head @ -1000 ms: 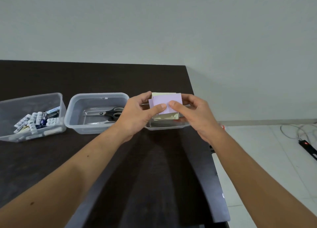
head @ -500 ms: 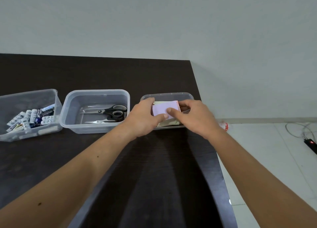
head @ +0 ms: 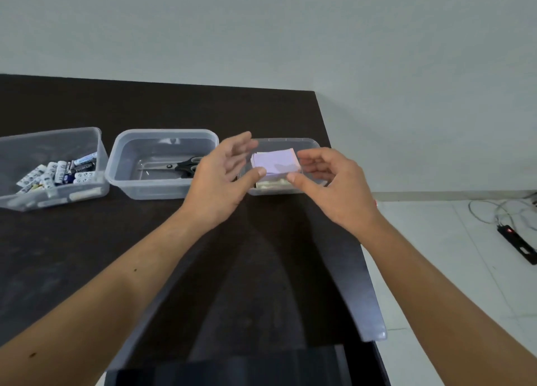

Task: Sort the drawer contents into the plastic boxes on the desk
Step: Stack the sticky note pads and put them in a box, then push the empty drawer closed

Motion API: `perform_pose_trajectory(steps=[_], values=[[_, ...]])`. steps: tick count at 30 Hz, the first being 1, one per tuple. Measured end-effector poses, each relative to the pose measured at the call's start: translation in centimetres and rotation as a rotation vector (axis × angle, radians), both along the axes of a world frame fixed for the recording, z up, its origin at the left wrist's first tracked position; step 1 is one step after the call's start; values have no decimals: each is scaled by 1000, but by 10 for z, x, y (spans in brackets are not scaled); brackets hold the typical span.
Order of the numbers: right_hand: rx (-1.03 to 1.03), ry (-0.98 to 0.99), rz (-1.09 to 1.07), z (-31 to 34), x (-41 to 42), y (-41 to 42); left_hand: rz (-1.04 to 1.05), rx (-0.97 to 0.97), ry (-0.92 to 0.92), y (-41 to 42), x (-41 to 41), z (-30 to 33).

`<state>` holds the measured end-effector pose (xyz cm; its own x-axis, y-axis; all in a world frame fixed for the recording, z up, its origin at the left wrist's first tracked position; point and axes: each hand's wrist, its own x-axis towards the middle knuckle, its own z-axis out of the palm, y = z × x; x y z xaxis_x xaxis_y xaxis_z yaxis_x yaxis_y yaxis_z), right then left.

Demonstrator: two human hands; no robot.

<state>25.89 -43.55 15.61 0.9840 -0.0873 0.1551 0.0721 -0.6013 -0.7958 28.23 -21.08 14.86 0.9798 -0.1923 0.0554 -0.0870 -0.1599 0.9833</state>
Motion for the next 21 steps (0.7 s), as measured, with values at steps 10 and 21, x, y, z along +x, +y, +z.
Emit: perform_pose_trajectory(steps=[10,21], values=[[-10,-27,96,0,-138,33,-31,-94,-85,53,-130,-11],[-24,219,335,-57,-324,75,-281,123,72,113,-304,-76]])
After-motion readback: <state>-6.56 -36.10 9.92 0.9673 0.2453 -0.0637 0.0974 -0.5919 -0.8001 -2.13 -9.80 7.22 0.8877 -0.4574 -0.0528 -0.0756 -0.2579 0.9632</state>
